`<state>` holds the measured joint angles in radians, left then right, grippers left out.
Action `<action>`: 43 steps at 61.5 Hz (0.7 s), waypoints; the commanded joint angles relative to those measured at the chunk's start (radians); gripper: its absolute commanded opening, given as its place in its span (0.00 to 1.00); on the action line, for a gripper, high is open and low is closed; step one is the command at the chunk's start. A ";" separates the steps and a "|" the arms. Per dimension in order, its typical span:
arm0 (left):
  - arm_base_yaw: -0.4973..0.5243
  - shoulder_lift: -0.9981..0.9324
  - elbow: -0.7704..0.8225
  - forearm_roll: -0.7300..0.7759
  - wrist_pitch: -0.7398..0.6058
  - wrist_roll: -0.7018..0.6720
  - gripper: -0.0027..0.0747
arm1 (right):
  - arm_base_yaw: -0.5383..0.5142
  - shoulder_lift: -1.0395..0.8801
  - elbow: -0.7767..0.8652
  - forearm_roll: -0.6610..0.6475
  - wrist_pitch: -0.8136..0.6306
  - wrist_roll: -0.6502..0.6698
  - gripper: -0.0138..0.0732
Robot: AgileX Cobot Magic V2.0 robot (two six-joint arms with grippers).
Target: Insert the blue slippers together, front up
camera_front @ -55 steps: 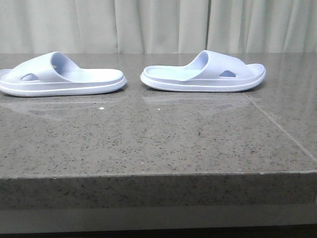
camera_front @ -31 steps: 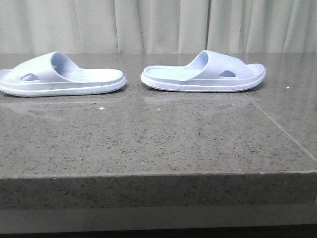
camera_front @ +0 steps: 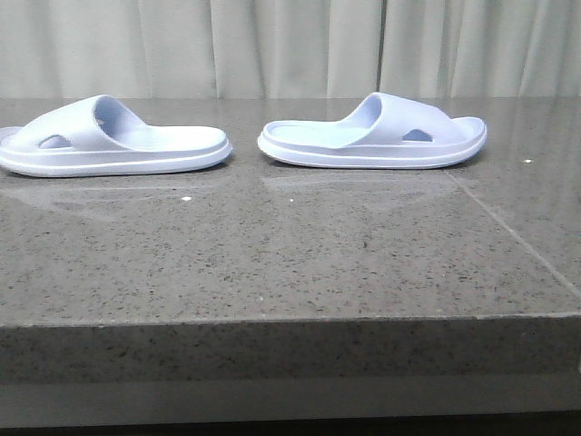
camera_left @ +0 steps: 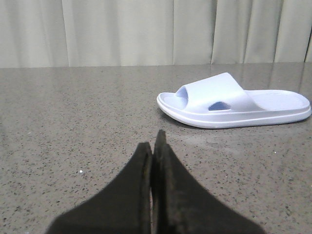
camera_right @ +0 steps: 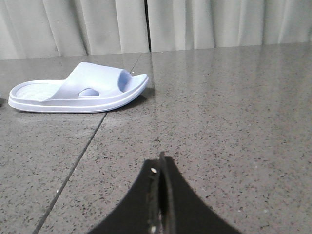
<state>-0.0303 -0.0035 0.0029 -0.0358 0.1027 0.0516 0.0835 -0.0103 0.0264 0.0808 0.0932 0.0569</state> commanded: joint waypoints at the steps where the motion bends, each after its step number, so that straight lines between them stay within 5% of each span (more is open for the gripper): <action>1: -0.005 -0.017 0.006 -0.002 -0.081 -0.008 0.01 | -0.006 -0.017 -0.005 -0.014 -0.078 -0.003 0.04; 33: -0.005 -0.017 0.002 -0.006 -0.130 -0.008 0.01 | -0.006 -0.017 -0.009 -0.014 -0.079 -0.003 0.04; 43: -0.005 -0.013 -0.130 -0.057 -0.056 -0.008 0.01 | -0.006 -0.017 -0.105 -0.017 -0.005 -0.004 0.04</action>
<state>-0.0303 -0.0035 -0.0322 -0.0716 0.0868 0.0516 0.0835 -0.0103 0.0032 0.0808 0.1333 0.0569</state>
